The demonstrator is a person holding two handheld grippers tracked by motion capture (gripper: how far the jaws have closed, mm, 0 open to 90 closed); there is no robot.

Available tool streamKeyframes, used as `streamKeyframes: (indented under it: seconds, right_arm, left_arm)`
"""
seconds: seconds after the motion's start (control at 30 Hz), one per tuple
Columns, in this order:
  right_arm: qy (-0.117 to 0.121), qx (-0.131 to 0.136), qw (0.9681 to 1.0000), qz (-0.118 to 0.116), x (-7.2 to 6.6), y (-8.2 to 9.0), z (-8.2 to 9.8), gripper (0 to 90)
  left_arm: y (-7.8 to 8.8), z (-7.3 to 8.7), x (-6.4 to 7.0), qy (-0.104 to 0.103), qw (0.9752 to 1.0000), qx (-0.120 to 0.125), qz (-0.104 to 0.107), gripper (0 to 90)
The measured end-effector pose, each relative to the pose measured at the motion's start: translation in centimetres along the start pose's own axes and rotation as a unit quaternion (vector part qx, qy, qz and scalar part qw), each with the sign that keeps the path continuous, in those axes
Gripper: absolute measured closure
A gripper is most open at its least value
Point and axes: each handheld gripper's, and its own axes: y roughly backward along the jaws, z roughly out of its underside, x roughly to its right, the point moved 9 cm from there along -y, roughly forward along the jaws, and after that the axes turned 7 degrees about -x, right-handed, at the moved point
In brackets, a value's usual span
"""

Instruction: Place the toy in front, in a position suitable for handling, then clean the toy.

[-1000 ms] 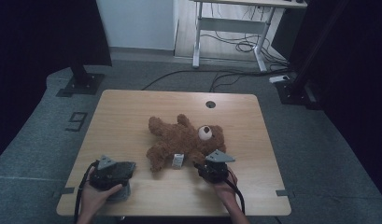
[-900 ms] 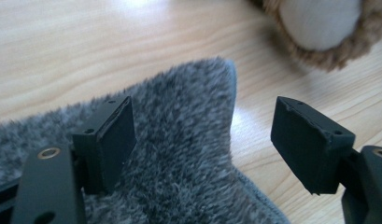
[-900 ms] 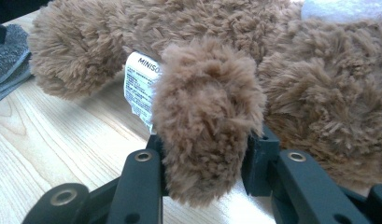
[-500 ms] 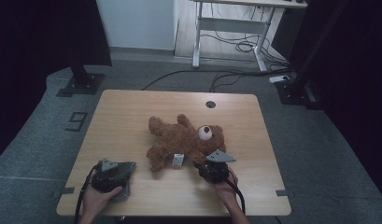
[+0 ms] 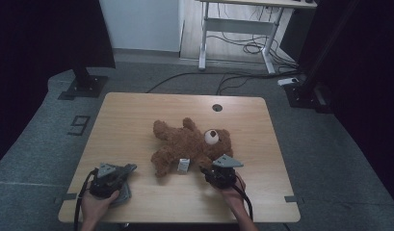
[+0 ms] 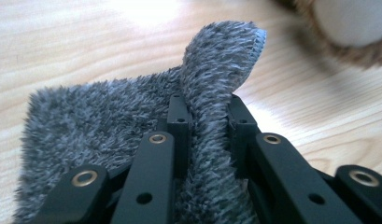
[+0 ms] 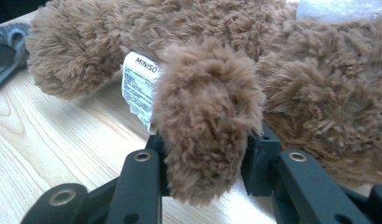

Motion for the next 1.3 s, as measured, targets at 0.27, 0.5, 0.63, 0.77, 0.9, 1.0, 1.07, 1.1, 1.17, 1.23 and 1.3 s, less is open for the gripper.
streamKeyframes:
  seconds: [0.27,0.5,0.63,0.77,0.9,1.0,1.07,1.1,1.17,1.23,1.3]
  right_arm:
    - [0.002,0.001,1.0000,0.004,0.1,0.1,0.0,49.6]
    - [-0.015,0.003,0.9999,-0.008,0.6,0.4,0.1,49.5]
    - [-0.016,0.005,0.9998,-0.011,0.8,0.7,0.1,49.3]
    - [-0.017,0.014,0.9994,-0.027,0.8,0.9,-0.1,57.7]
    - [-0.009,0.017,0.9993,-0.033,0.7,0.9,-0.3,65.1]
    - [-0.004,0.018,0.9992,-0.036,0.6,0.9,-0.4,68.0]
    - [0.000,0.018,0.9992,-0.037,0.6,0.9,-0.4,69.2]
    - [0.000,0.018,0.9992,-0.037,0.6,0.9,-0.4,69.2]
    - [-0.002,0.018,0.9992,-0.036,0.7,0.9,-0.4,70.0]
    - [-0.005,0.019,0.9992,-0.036,0.8,0.9,-0.4,70.2]
    - [-0.006,0.019,0.9991,-0.036,0.8,0.8,-0.4,70.2]
  left_arm:
    - [0.9,-0.8,1.0,0.011,0.9991,0.024,0.034,75.5]
    - [1.6,-2.0,2.3,0.003,0.9978,0.040,0.052,75.4]
    - [2.1,-3.7,4.3,-0.011,0.9959,0.056,0.069,75.4]
    - [1.8,-5.3,6.3,-0.025,0.9944,0.061,0.083,75.4]
    - [1.8,-7.0,8.2,-0.042,0.9926,0.073,0.088,75.4]
    - [2.2,-8.3,9.4,-0.052,0.9909,0.085,0.090,75.5]
    - [2.4,-9.1,10.1,-0.059,0.9899,0.091,0.091,75.5]
    - [2.4,-9.1,10.1,-0.059,0.9899,0.091,0.091,75.5]
    - [2.5,-9.8,10.8,-0.068,0.9889,0.095,0.092,75.5]
    - [2.2,-11.0,11.5,-0.076,0.9885,0.095,0.090,75.5]
    - [2.0,-11.3,11.7,-0.078,0.9885,0.094,0.089,75.5]
